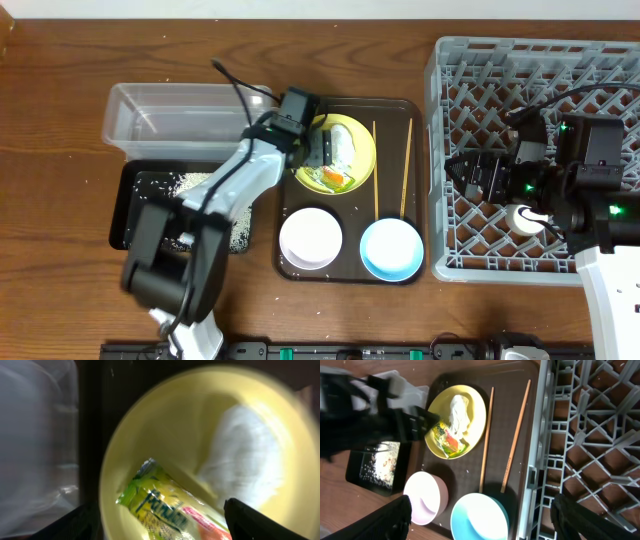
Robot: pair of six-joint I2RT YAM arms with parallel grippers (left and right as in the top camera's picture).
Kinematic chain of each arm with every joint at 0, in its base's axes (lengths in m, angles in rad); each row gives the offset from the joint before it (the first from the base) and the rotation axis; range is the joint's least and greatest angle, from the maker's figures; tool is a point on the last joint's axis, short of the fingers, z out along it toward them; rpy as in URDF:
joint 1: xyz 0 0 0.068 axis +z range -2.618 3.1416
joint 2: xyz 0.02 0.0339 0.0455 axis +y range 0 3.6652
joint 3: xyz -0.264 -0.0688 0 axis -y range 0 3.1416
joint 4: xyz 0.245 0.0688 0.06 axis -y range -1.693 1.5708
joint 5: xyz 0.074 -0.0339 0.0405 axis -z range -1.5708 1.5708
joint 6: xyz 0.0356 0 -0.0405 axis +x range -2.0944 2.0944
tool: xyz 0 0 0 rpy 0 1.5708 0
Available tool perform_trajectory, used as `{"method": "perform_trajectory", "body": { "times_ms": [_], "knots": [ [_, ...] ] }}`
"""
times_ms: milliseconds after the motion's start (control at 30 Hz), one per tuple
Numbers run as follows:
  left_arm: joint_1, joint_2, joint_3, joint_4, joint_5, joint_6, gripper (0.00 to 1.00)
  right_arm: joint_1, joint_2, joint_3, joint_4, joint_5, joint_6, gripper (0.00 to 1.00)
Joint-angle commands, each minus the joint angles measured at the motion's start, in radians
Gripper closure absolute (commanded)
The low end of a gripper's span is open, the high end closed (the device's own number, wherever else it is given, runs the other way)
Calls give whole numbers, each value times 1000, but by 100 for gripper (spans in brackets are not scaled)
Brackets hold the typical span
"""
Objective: Sort waste into correct bins and load items into the dishwasher rack
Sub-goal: 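Pick the snack wrapper from yellow plate, drop into clear bin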
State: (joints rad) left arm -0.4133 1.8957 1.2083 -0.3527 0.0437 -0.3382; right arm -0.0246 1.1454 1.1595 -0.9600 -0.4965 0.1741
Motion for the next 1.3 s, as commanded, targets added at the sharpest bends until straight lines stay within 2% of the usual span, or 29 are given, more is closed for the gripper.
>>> {"method": "perform_trajectory", "body": {
  "times_ms": [0,67,133,200,300,367,500,600,767,833,867,900,933,967,1100,1267],
  "knots": [
    [-9,42,10,3,-26,23,20,13,0,11,-2,3,-3,13],
    [-14,66,10,0,-26,23,30,13,0,10,-2,3,-3,12],
    [-20,74,10,-5,-25,23,56,13,0,10,-4,3,-3,12],
    [-25,66,10,-9,-24,19,74,13,0,10,-9,3,-4,12],
    [-31,27,14,-27,2,19,91,13,0,10,-16,3,-5,12],
    [-32,-11,22,-48,24,8,94,13,0,10,-20,3,-12,12],
    [-31,-139,39,-126,21,-14,94,13,0,10,-25,3,-12,12],
    [-9,-245,41,-161,-58,-14,94,13,0,10,-25,3,-12,12],
    [115,-350,41,-149,-268,-14,94,13,0,10,-23,3,-12,12],
    [184,-335,41,-121,-284,-14,94,13,0,10,-23,3,-12,12],
    [213,-320,41,-104,-281,-14,91,13,0,10,-23,3,-12,12],
    [243,-295,41,-76,-281,-14,83,13,0,10,-23,3,-12,12],
    [265,-274,41,-47,-280,-14,60,13,0,10,-23,3,-12,12],
    [284,-251,42,-22,-267,-14,46,13,0,10,-23,3,-12,12],
    [296,-239,42,8,-118,-14,31,13,0,10,-23,5,-16,12],
    [198,-264,46,35,74,-14,31,13,0,10,-24,29,-15,11]
  ]
}}
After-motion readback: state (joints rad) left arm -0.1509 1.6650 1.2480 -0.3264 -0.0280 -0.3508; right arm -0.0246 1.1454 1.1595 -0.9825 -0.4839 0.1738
